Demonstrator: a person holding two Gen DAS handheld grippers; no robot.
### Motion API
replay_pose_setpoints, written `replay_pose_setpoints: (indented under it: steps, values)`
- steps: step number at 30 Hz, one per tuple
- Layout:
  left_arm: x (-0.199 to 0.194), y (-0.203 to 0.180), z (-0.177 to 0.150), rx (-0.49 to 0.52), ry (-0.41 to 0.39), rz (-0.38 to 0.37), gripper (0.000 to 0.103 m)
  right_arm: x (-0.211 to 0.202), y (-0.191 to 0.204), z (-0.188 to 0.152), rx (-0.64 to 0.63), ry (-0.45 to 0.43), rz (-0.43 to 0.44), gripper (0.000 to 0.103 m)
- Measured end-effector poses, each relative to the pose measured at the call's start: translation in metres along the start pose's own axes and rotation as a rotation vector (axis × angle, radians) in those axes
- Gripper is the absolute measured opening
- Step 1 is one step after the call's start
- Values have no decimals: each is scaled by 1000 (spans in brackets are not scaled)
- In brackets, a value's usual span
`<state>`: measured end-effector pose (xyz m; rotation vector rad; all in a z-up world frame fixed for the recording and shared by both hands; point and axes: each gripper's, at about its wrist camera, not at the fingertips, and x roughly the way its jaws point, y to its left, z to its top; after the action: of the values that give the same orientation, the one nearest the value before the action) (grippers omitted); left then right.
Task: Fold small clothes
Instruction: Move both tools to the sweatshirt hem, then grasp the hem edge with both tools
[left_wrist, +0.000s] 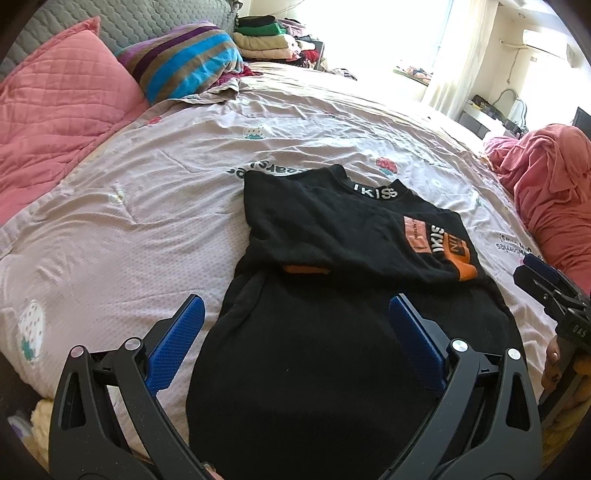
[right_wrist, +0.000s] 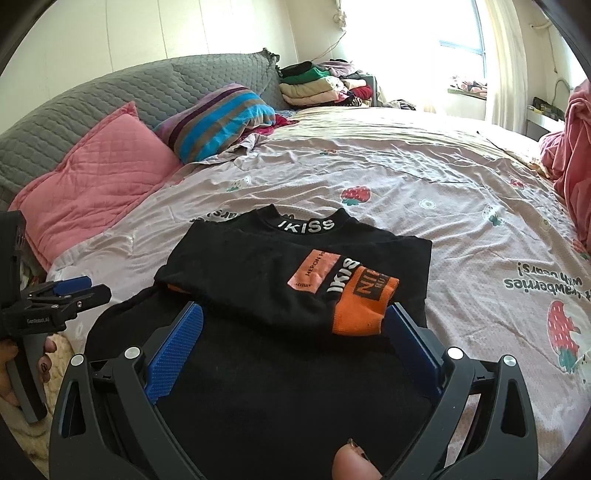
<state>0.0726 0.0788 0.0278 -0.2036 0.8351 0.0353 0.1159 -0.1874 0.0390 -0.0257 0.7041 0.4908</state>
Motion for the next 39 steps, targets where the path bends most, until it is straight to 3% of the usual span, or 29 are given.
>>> replay_pose_setpoints:
  steps: [21,39]
  values:
    - [-15,19,-42,-14,49,49,93,-20,3,-38,-12,63,-6,98]
    - [-29,54,-81,-85,82,90,93,-22,8,-65,-29,123,7,98]
